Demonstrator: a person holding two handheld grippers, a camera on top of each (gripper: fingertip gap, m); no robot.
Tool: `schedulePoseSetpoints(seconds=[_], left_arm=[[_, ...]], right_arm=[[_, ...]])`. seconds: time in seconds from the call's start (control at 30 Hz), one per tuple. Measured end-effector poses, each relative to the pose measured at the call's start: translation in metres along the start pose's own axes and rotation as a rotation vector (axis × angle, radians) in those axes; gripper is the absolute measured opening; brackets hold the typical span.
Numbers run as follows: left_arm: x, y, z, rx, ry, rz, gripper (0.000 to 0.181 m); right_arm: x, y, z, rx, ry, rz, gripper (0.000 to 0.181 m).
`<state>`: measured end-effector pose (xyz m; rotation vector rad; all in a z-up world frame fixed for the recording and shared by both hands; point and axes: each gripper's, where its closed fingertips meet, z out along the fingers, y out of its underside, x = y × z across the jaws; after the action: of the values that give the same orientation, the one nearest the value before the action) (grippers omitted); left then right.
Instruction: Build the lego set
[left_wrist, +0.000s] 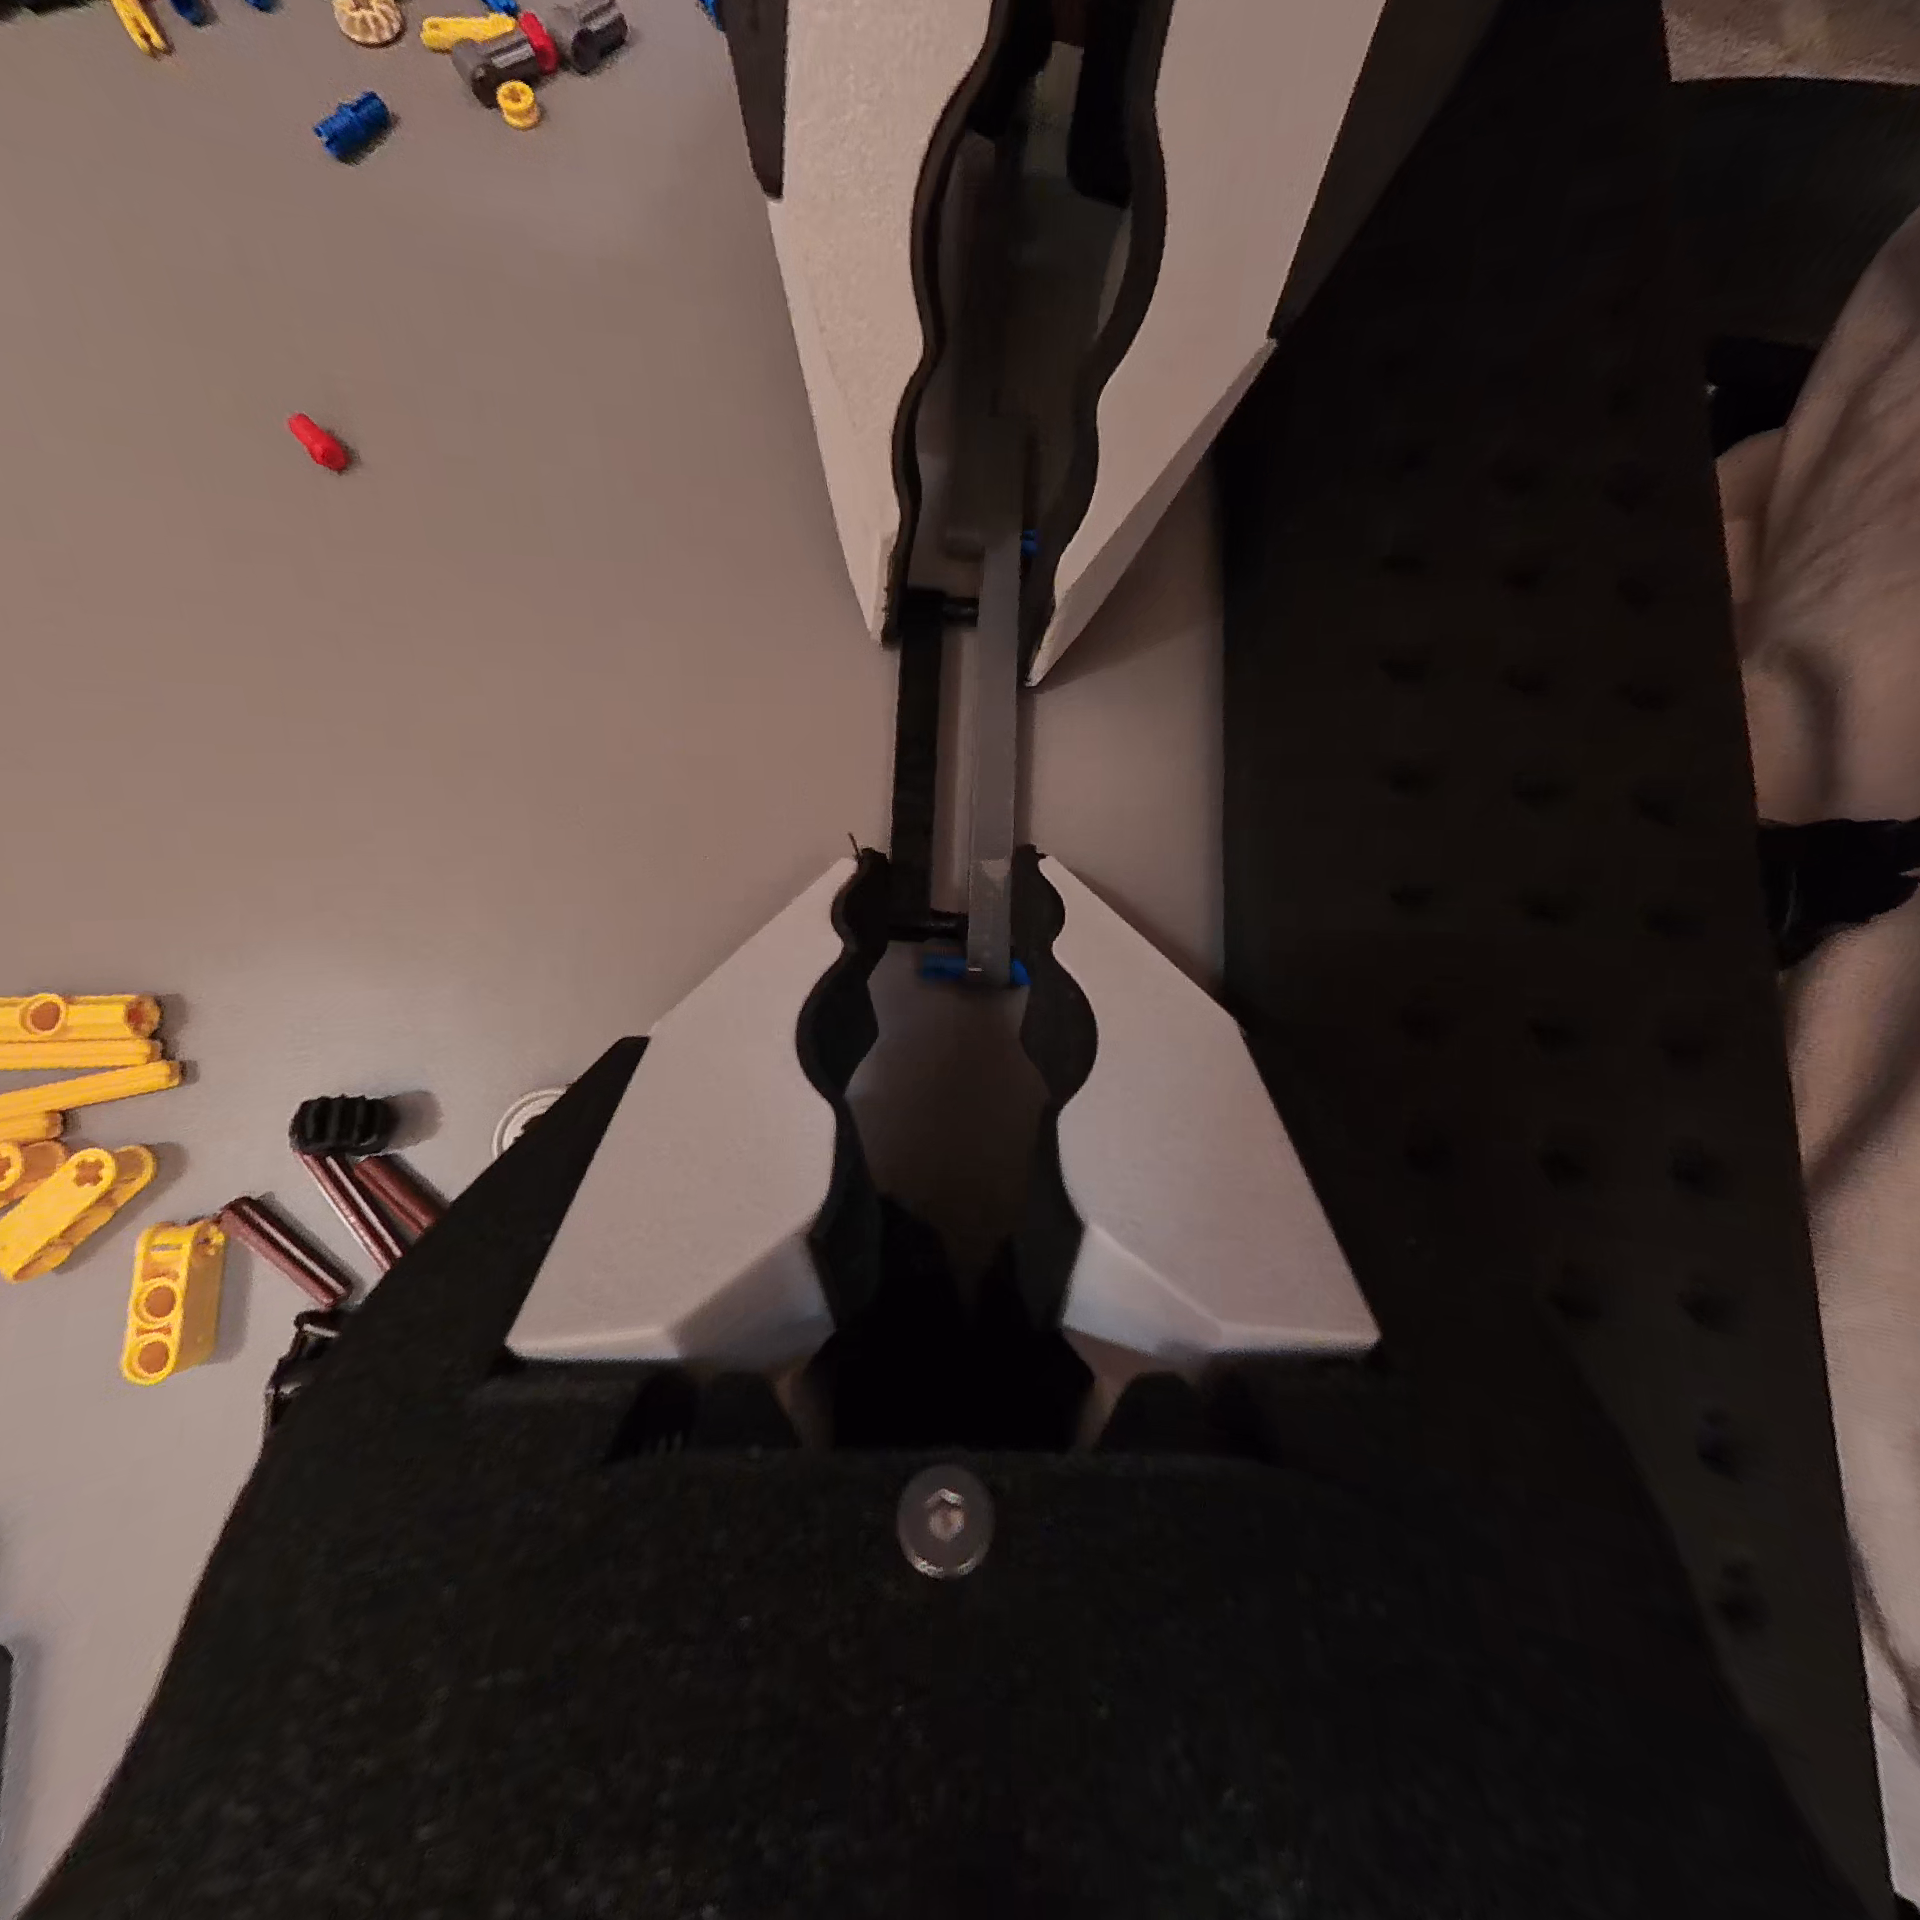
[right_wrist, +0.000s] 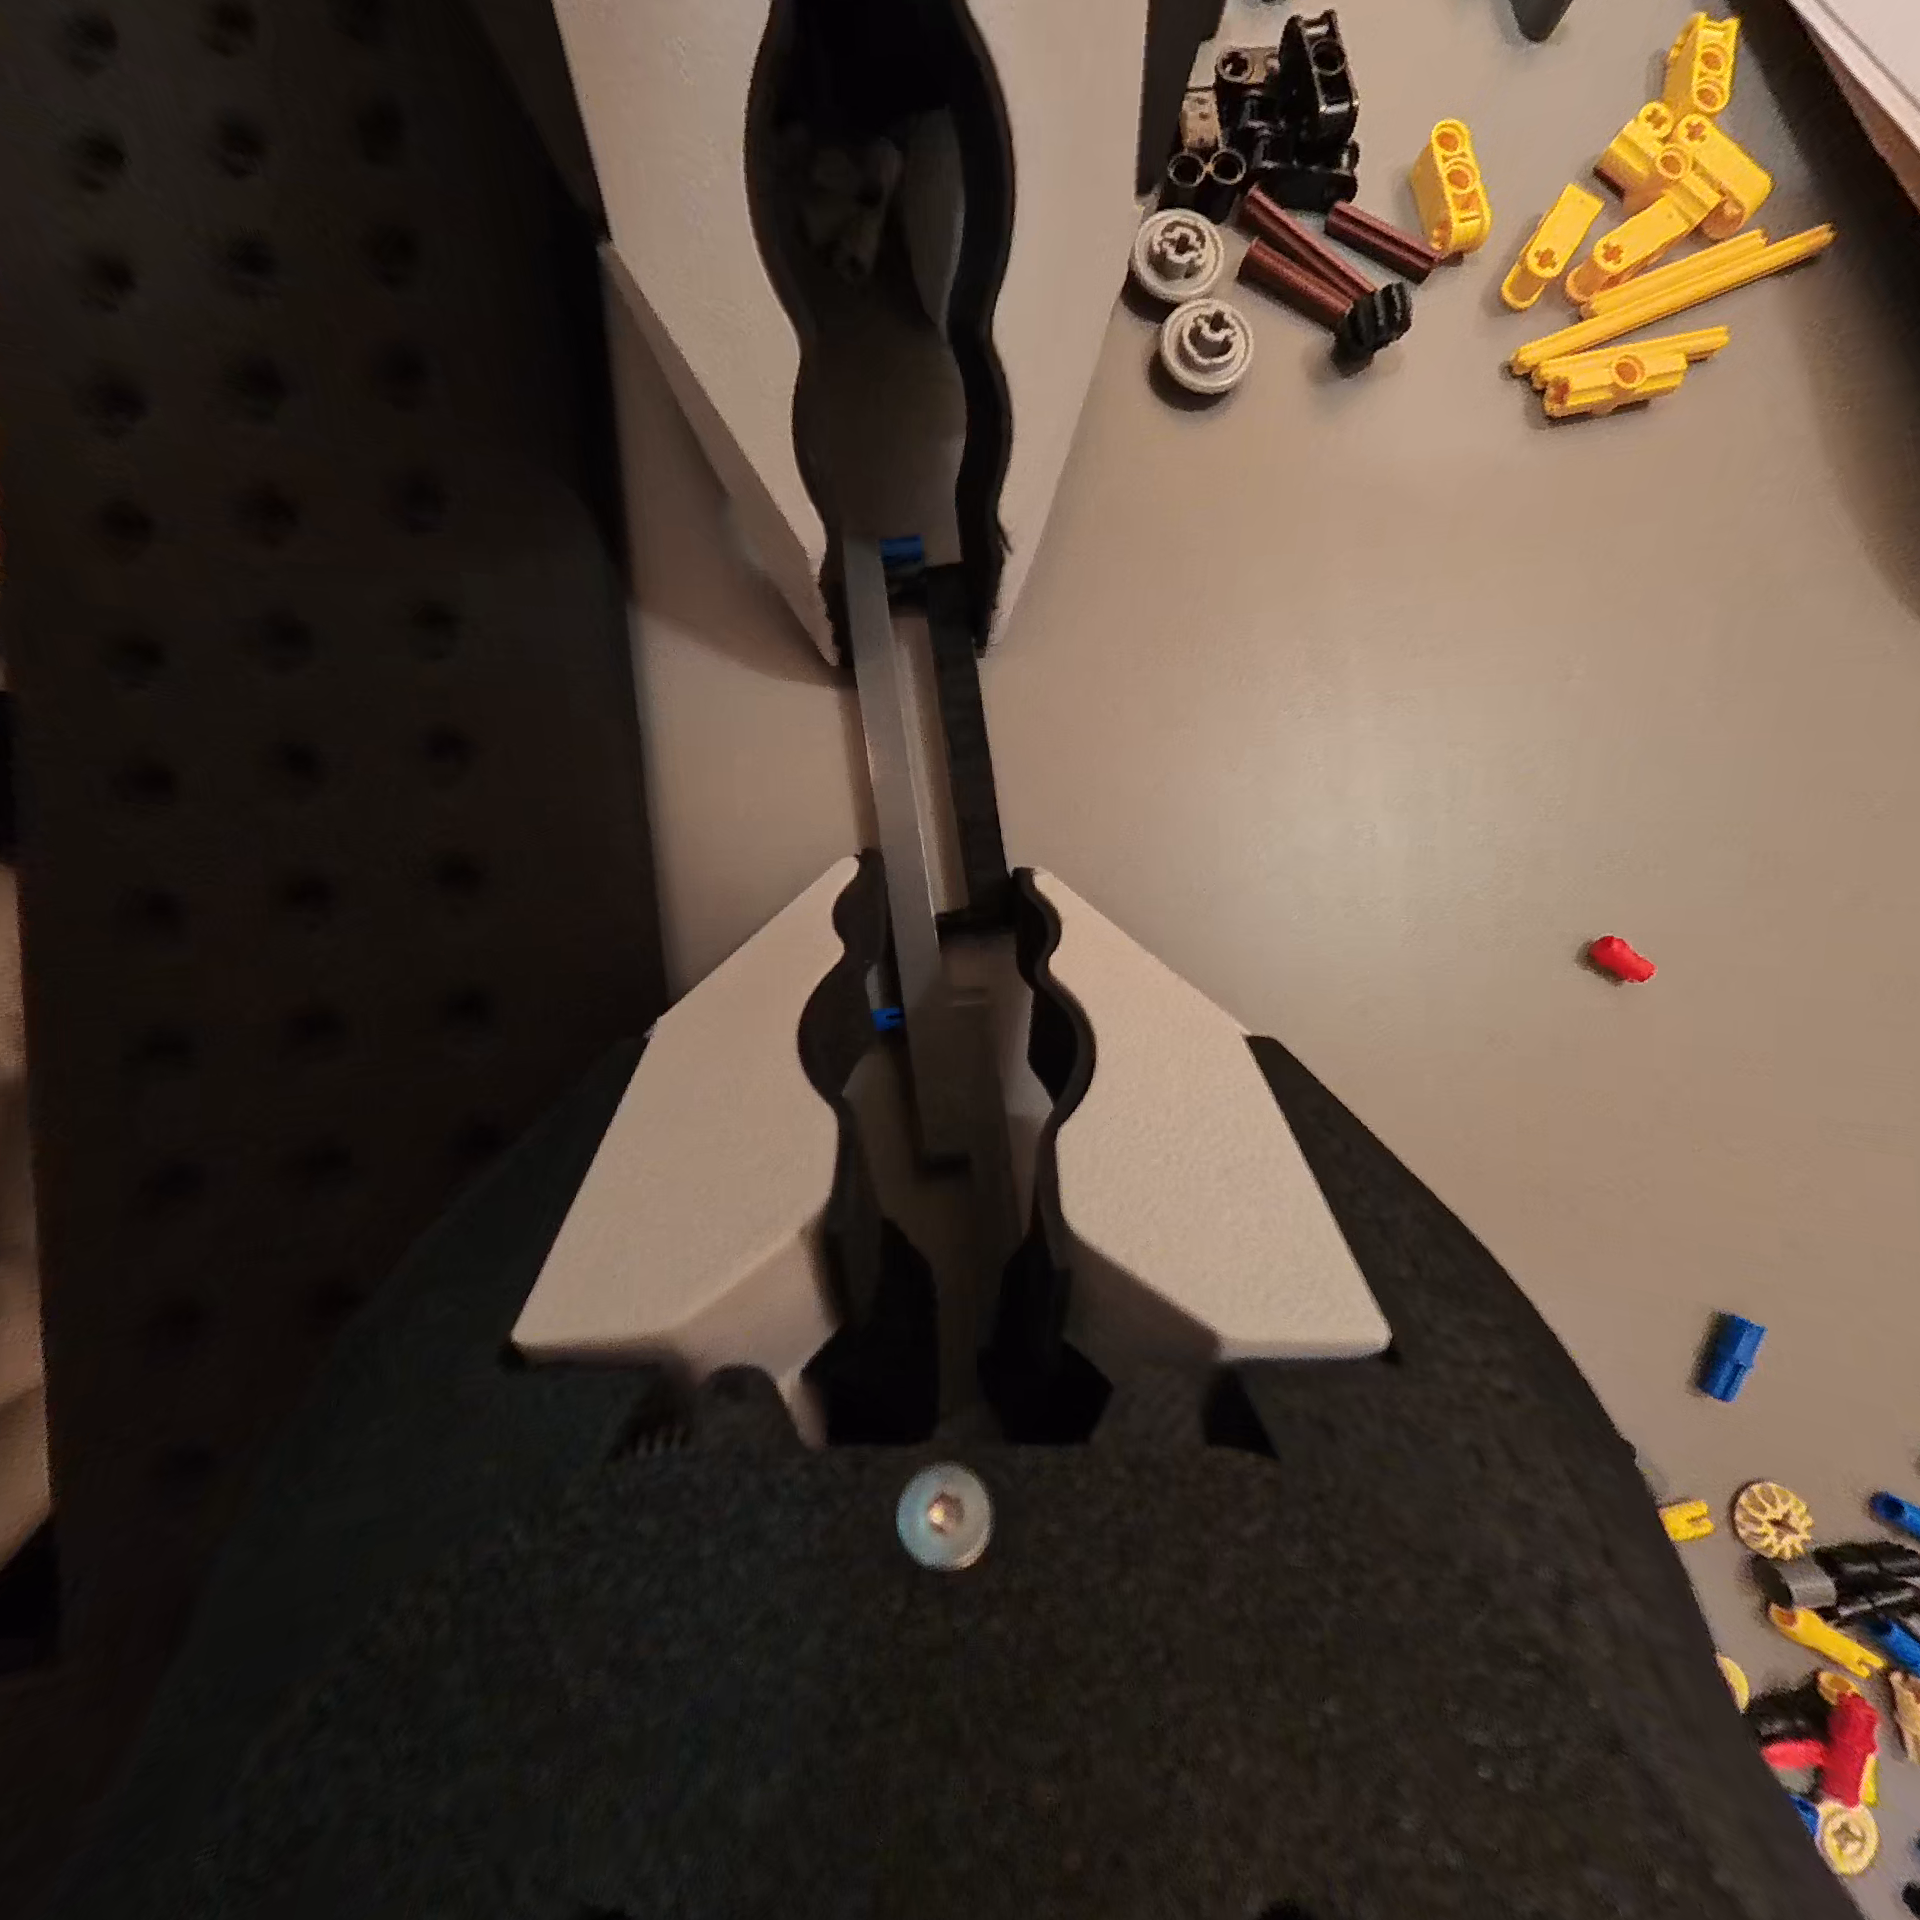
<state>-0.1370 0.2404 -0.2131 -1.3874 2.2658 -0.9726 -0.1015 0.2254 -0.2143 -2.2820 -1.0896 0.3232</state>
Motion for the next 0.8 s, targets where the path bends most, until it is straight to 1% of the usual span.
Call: schedulePoseSetpoints(seconds=[0.3, 0.37, 0.47, 0.7, 0.8], left_arm=[[-0.0009, 0.0001, 0.0002, -0.002, 0.010, 0.014, 0.021], [-0.0013, 0.0000, 0.0000, -0.001, 0.019, -0.006, 0.021], [-0.0034, 0.0005, 0.0004, -0.015, 0.000, -0.005, 0.021], [-0.0036, 0.0009, 0.0005, -0.019, 0.008, -0.014, 0.022], [-0.0019, 0.0001, 0.0005, -0.012, 0.028, -0.041, 0.022]], right_arm=[[0.0010, 0.0003, 0.0000, -0.009, -0.037, 0.005, 0.024], [0.0010, 0.0005, -0.0003, -0.031, -0.058, 0.041, 0.023], [0.0012, 0.0018, 0.0000, -0.049, -0.019, -0.041, 0.023], [0.0004, 0.0019, -0.0003, -0.089, 0.004, 0.007, 0.024], [0.0009, 0.0027, -0.0017, -0.119, 0.038, -0.035, 0.025]])
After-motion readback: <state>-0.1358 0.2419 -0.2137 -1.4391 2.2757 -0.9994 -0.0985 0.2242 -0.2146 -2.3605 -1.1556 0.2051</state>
